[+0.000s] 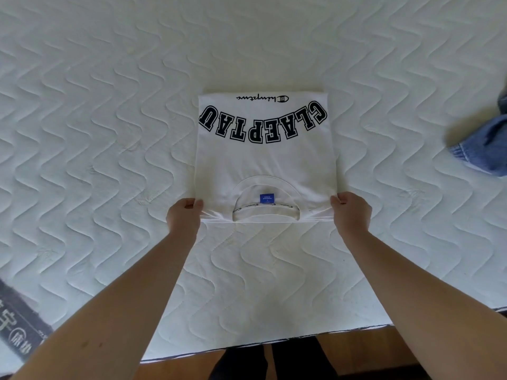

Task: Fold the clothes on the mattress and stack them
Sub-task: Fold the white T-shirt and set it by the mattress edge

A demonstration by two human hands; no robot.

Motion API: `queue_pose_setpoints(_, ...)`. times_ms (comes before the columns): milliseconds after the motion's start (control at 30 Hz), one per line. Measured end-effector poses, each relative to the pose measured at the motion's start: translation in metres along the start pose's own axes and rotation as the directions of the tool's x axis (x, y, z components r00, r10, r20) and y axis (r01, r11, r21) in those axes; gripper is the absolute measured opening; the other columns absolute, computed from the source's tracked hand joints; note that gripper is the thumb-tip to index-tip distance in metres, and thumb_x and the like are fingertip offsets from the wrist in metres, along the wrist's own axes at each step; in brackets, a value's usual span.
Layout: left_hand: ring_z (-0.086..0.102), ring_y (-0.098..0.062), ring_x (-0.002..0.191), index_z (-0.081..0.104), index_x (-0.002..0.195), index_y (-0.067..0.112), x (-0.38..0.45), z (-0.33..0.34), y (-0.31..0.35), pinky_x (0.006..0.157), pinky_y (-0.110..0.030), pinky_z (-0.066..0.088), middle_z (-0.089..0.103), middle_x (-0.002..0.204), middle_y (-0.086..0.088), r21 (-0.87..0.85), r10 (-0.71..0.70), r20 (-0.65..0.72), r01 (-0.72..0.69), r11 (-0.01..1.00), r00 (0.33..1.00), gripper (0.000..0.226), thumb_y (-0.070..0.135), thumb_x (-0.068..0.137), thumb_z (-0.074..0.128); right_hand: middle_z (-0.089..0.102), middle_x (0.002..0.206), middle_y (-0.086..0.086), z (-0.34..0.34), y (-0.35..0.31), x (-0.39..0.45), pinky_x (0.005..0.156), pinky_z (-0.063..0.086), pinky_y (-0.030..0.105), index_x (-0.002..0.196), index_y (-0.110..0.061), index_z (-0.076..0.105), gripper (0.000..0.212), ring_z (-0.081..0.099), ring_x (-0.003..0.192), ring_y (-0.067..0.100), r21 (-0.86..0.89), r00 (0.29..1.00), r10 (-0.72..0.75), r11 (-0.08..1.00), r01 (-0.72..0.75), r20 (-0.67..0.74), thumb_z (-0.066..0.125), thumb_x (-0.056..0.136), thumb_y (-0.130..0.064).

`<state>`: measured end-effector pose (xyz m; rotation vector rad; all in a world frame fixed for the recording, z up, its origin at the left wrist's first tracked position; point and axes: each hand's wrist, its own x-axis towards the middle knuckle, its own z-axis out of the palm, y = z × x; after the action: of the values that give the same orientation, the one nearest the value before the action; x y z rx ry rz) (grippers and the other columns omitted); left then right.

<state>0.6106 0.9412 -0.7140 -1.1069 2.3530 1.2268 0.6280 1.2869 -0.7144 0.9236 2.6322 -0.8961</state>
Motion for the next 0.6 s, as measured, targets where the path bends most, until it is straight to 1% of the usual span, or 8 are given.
queue_pose_setpoints(67, 0.068, -0.022, 0.089, 0.068, 0.088, 0.019, 0.002, -0.002, -0.001, 0.083, -0.033, 0.056, 0.071, 0.088, -0.003, -0.146, -0.044, 0.046, 0.05, 0.988, 0.998, 0.009, 0.027, 0.092, 0.064, 0.063, 0.072, -0.006, -0.005, -0.003, -0.001, 0.061, 0.038, 0.026, 0.078, -0.015, 0.06, 0.023, 0.057, 0.072, 0.017, 0.063, 0.999, -0.039, 0.997, 0.038, 0.013, 0.055, 0.096, -0.028)
queue_pose_setpoints(133, 0.07, -0.019, 0.092, 0.067, 0.095, 0.013, 0.001, -0.003, -0.004, 0.079, -0.027, 0.058, 0.072, 0.094, -0.007, -0.385, -0.12, 0.142, 0.167, 0.908, 0.983, 0.008, 0.02, 0.094, 0.064, 0.07, 0.082, 0.0, -0.008, -0.002, -0.001, 0.074, 0.049, 0.027, 0.085, -0.01, 0.066, 0.023, 0.065, 0.079, 0.016, 0.315, 0.992, 0.016, 0.948, -0.053, 0.121, 0.058, 0.095, -0.029)
queue_pose_setpoints(200, 0.07, -0.016, 0.092, 0.065, 0.103, 0.009, -0.001, -0.003, -0.007, 0.071, -0.022, 0.059, 0.071, 0.099, -0.01, -0.518, -0.205, 0.238, 0.303, 0.8, 0.949, 0.011, 0.016, 0.095, 0.062, 0.073, 0.094, 0.009, -0.011, -0.003, -0.006, 0.078, 0.057, 0.027, 0.095, -0.006, 0.068, 0.017, 0.071, 0.089, 0.016, 0.66, 0.911, 0.15, 0.645, -0.385, 0.385, 0.063, 0.094, -0.023)
queue_pose_setpoints(233, 0.07, -0.016, 0.091, 0.064, 0.105, 0.008, -0.001, -0.003, -0.009, 0.068, -0.022, 0.059, 0.07, 0.099, -0.01, -0.535, -0.244, 0.267, 0.354, 0.767, 0.932, 0.012, 0.015, 0.096, 0.06, 0.072, 0.098, 0.01, -0.011, -0.001, -0.007, 0.078, 0.058, 0.025, 0.098, -0.006, 0.067, 0.015, 0.072, 0.092, 0.016, 0.714, 0.849, 0.192, 0.467, -0.521, 0.493, 0.064, 0.094, -0.02)
queue_pose_setpoints(300, 0.069, -0.016, 0.086, 0.063, 0.102, 0.008, 0.002, -0.003, -0.014, 0.063, -0.024, 0.059, 0.069, 0.096, -0.01, -0.53, -0.302, 0.301, 0.422, 0.736, 0.904, 0.01, 0.015, 0.097, 0.059, 0.072, 0.099, 0.011, -0.008, 0.005, -0.008, 0.075, 0.06, 0.025, 0.1, -0.005, 0.064, 0.012, 0.071, 0.093, 0.016, 0.685, 0.766, 0.265, 0.343, -0.642, 0.585, 0.064, 0.094, -0.017)
queue_pose_setpoints(367, 0.067, -0.015, 0.074, 0.064, 0.097, 0.009, 0.005, -0.002, -0.019, 0.056, -0.023, 0.057, 0.069, 0.085, -0.009, -0.46, -0.324, 0.282, 0.423, 0.78, 0.903, 0.008, 0.017, 0.095, 0.063, 0.073, 0.091, 0.01, -0.004, 0.011, -0.006, 0.066, 0.06, 0.024, 0.097, -0.007, 0.064, 0.011, 0.073, 0.083, 0.013, 0.619, 0.778, 0.31, 0.477, -0.624, 0.546, 0.06, 0.096, -0.017)
queue_pose_setpoints(467, 0.058, -0.013, 0.058, 0.069, 0.095, 0.011, 0.013, 0.0, -0.025, 0.05, -0.023, 0.053, 0.064, 0.069, -0.003, -0.245, -0.251, 0.163, 0.285, 0.927, 0.954, 0.013, 0.022, 0.089, 0.071, 0.074, 0.072, 0.001, 0.002, 0.013, -0.003, 0.052, 0.052, 0.024, 0.092, -0.014, 0.065, 0.014, 0.071, 0.061, 0.009, 0.485, 0.85, 0.307, 0.716, -0.502, 0.428, 0.057, 0.098, -0.024)
queue_pose_setpoints(600, 0.062, -0.024, 0.073, 0.068, 0.103, 0.007, 0.019, 0.002, -0.025, 0.074, -0.037, 0.055, 0.068, 0.084, -0.008, 0.002, -0.139, 0.039, 0.139, 0.99, 0.989, 0.032, 0.029, 0.081, 0.077, 0.07, 0.067, -0.002, 0.004, 0.013, 0.006, 0.054, 0.045, 0.026, 0.085, -0.011, 0.069, 0.023, 0.064, 0.054, 0.014, 0.29, 0.895, 0.318, 0.865, -0.409, 0.314, 0.065, 0.091, -0.034)
